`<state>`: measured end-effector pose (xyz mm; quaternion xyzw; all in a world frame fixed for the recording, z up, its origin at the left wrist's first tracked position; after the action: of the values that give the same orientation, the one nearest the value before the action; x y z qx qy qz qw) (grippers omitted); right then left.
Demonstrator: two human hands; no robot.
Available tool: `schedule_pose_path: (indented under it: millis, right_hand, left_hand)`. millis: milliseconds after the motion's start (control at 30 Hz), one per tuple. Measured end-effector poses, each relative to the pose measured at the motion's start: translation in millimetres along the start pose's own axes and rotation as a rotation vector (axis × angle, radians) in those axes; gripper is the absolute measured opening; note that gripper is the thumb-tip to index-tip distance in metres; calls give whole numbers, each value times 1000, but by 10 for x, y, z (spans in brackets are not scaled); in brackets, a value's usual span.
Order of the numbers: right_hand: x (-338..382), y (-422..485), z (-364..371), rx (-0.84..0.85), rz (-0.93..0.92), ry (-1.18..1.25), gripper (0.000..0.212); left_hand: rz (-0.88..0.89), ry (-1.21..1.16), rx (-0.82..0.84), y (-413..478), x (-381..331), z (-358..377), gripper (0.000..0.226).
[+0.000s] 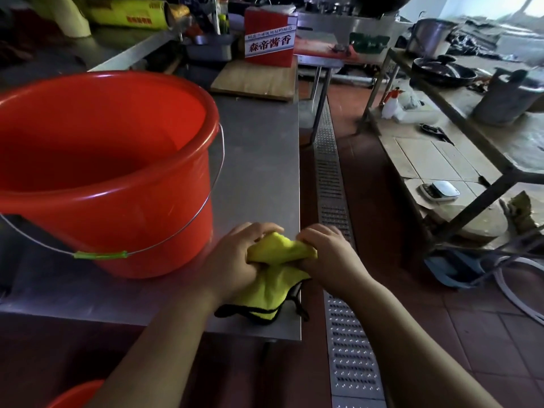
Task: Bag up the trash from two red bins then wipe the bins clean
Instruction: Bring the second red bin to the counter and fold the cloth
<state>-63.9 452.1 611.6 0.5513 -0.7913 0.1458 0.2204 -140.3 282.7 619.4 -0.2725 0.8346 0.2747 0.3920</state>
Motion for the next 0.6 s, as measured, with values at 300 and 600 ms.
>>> schedule_pose_path:
  millis: [300,600]
  right_hand:
    - [-148,-140,-86,14,-11,145,19]
    - [-277,-231,-238,189,15,41,21]
  left_hand:
    - [-231,38,332,-8,-17,86,40]
    - [-165,418,335,170,-231,14,29]
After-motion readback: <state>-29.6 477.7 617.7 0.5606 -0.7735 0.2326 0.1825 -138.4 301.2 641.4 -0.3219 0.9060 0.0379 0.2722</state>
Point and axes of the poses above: each hand's wrist, its own y-axis towards the middle knuckle, its own z-axis out of the palm, x = y × z, the point moved 2 cm from there along y, towards the middle knuckle, and after that the axes turned 5 degrees about z, right-handed, at the moved point
